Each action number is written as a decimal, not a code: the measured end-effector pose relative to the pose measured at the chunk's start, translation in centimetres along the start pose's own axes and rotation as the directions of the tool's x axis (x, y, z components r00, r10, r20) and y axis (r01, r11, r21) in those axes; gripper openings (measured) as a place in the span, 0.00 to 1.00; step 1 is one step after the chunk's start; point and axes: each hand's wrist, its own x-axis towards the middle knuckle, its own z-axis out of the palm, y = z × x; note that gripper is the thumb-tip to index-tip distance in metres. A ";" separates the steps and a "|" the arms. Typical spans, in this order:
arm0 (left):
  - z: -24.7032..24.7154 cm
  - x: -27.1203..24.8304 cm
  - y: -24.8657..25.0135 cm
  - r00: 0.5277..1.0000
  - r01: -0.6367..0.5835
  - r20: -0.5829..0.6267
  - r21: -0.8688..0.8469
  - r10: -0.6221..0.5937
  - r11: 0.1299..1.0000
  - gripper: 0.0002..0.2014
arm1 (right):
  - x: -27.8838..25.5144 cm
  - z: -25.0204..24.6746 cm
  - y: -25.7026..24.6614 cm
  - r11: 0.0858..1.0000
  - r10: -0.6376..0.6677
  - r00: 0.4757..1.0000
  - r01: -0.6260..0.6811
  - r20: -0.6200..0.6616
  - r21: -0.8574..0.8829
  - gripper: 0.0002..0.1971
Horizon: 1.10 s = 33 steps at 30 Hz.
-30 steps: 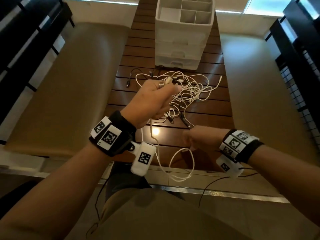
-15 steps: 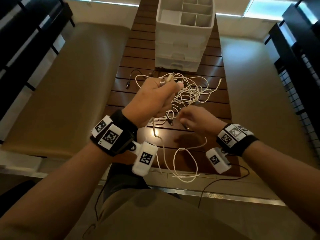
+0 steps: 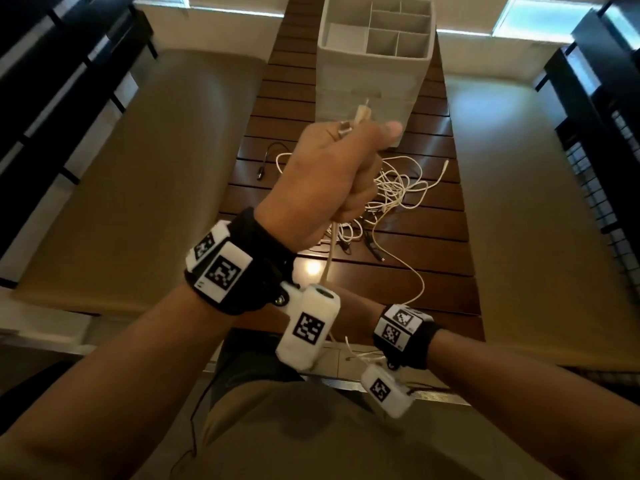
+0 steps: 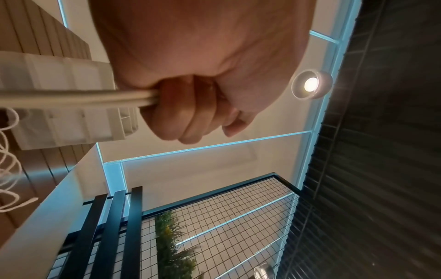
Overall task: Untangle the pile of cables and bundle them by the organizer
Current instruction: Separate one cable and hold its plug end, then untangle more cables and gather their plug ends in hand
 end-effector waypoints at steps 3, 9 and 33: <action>0.0 -0.5 0.6 0.999 -0.030 0.025 -0.001 0.030 1.000 0.26 | 0.0 1.1 0.1 0.997 0.036 0.988 -0.025 0.150 -0.070 0.19; -1.6 -0.4 3.2 0.987 -0.157 0.050 0.098 0.152 0.983 0.25 | 1.6 -0.4 6.2 0.763 0.061 0.996 -0.091 -0.069 -0.640 0.51; -0.3 -1.4 -4.3 0.974 0.205 0.094 0.023 -0.206 0.979 0.26 | 2.1 -11.6 10.0 0.737 0.017 0.880 -0.331 -0.474 -0.589 0.19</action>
